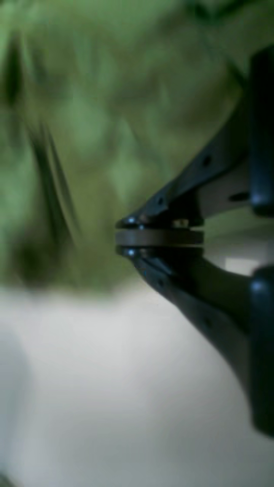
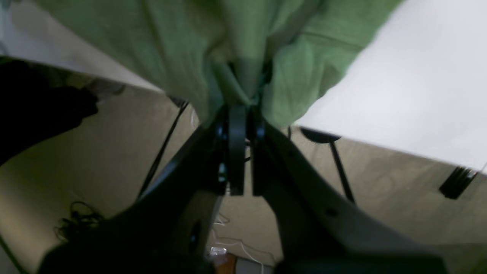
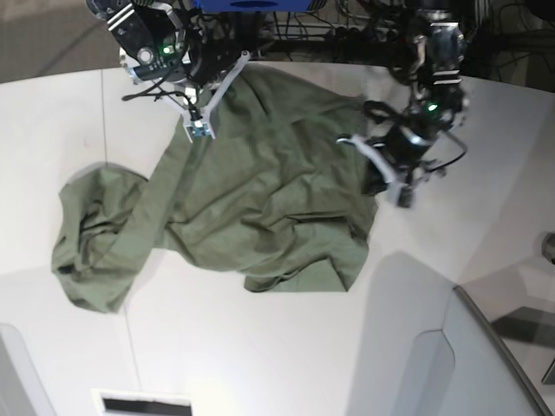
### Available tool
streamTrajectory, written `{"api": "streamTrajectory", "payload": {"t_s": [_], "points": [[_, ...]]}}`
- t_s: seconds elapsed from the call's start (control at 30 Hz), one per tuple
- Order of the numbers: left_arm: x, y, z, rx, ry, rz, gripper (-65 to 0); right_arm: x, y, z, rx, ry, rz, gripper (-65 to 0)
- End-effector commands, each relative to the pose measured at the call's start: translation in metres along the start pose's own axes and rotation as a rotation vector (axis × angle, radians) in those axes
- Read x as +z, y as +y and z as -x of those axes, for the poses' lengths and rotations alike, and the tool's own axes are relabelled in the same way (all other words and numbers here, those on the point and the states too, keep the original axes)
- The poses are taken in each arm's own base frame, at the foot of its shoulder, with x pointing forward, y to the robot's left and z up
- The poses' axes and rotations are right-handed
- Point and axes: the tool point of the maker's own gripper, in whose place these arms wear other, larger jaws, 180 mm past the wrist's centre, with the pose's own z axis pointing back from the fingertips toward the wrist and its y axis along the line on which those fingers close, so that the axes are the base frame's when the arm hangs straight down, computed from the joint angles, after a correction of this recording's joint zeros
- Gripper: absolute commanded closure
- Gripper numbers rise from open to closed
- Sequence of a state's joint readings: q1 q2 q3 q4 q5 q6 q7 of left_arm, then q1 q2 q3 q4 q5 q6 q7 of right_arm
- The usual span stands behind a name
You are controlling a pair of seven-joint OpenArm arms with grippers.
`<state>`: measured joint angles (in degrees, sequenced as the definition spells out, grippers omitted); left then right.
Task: Layout the t-shirt on the table in an organized manner, then fold the t-shirt properly
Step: 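Lower the left gripper onto the shirt's edge and pinch it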
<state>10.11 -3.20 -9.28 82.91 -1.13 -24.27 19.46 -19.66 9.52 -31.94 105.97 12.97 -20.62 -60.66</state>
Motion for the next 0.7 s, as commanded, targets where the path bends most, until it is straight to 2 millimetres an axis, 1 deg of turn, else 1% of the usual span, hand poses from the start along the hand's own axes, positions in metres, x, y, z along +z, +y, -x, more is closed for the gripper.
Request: {"api": "streamTrajectory", "payload": {"t_s": [0.0, 0.07, 0.13, 0.2, 0.23, 0.3, 0.37, 0.4, 0.47, 0.53, 0.6, 0.67], "points": [[-0.009, -0.006, -0.015, -0.008, -0.04, 0.023, 0.0, 0.0, 0.0, -0.003, -0.005, -0.008, -0.001, 0.0], [-0.032, -0.027, -0.023, -0.017, -0.032, 0.085, 0.0, -0.006, -0.004, 0.002, -0.006, 0.014, 0.013, 0.0], [-0.051, -0.034, -0.031, -0.018, -0.022, 0.085, 0.0, -0.011, -0.006, 0.009, -0.007, 0.037, 0.022, 0.0], [-0.071, -0.03, -0.041, -0.018, -0.026, 0.052, 0.0, -0.012, -0.007, 0.014, -0.011, 0.051, 0.026, 0.0], [-0.081, -0.034, -0.045, -0.033, -0.039, 0.054, 0.0, -0.013, -0.007, 0.02, -0.013, 0.063, 0.025, 0.0], [-0.095, -0.034, -0.051, -0.063, -0.057, 0.051, 0.0, -0.013, -0.006, 0.024, -0.014, 0.072, 0.024, 0.0], [-0.108, -0.026, -0.051, -0.099, -0.045, 0.024, 0.0, -0.014, -0.007, 0.027, -0.014, 0.08, 0.027, 0.0], [-0.115, -0.023, -0.048, -0.116, -0.027, 0.007, 0.0, -0.014, -0.014, 0.028, -0.015, 0.081, 0.04, 0.0], [-0.121, -0.004, -0.037, -0.152, 0.019, -0.036, 0.0, -0.014, -0.026, 0.029, -0.049, 0.084, 0.063, 0.0], [-0.124, 0.012, -0.024, -0.181, 0.057, -0.063, 0.0, -0.012, -0.046, 0.029, -0.099, 0.08, 0.101, 0.0], [-0.119, 0.042, -0.012, -0.212, 0.081, -0.134, 0.0, -0.011, -0.062, 0.026, -0.143, 0.071, 0.133, 0.0], [-0.111, 0.076, -0.005, -0.254, 0.095, -0.223, 0.0, -0.008, -0.078, 0.024, -0.156, 0.062, 0.162, 0.0]]}}
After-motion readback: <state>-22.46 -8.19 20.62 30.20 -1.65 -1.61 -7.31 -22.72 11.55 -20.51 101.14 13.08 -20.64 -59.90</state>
